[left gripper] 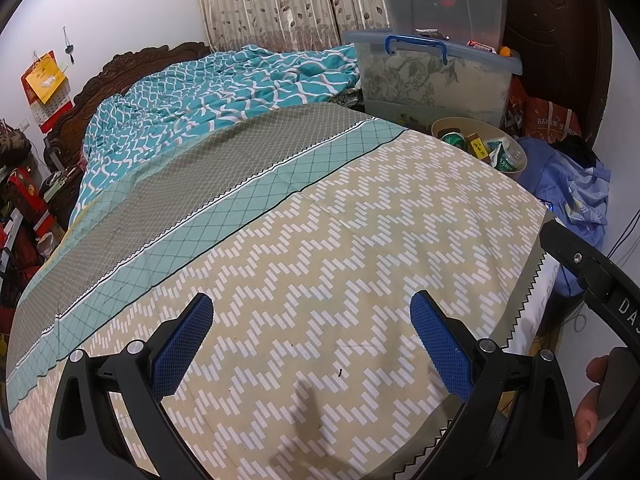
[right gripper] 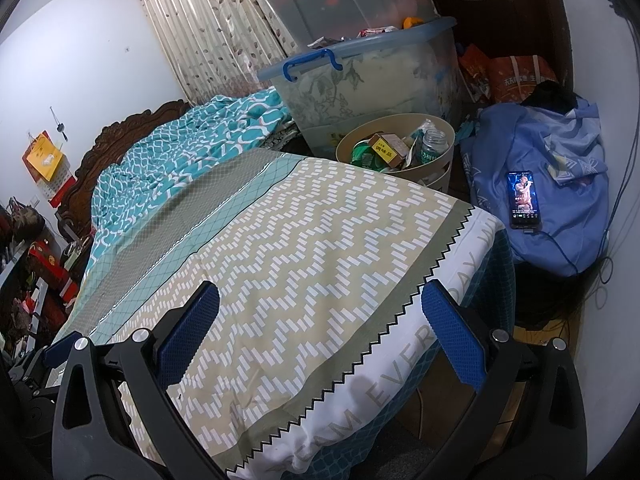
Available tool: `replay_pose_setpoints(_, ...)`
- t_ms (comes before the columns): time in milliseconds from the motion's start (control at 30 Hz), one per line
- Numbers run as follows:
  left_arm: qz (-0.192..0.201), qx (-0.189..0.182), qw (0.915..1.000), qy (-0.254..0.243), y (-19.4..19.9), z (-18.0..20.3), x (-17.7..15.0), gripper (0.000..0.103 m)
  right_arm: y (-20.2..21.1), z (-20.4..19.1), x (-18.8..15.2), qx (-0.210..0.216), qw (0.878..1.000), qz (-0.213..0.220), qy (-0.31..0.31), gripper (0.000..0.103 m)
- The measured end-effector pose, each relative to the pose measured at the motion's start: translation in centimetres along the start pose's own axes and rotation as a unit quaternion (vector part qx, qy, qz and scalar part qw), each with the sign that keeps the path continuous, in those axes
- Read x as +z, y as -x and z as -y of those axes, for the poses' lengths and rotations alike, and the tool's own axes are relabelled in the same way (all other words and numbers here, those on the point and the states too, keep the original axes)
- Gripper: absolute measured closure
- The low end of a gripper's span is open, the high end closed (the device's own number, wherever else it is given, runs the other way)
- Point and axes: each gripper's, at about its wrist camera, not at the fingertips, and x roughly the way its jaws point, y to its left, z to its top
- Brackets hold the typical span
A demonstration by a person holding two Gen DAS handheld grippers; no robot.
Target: Collect trash
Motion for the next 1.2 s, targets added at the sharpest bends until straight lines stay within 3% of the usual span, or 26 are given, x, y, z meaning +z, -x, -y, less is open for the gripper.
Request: replay_pose_setpoints(1200, -0.005, -0.002, 1.0000, 0.000, -0.28, 0.02, -0.80, 0.008, -0.08, -0.09, -0.13, 0.001, 1.000, 0.000, 0.002, 0.003)
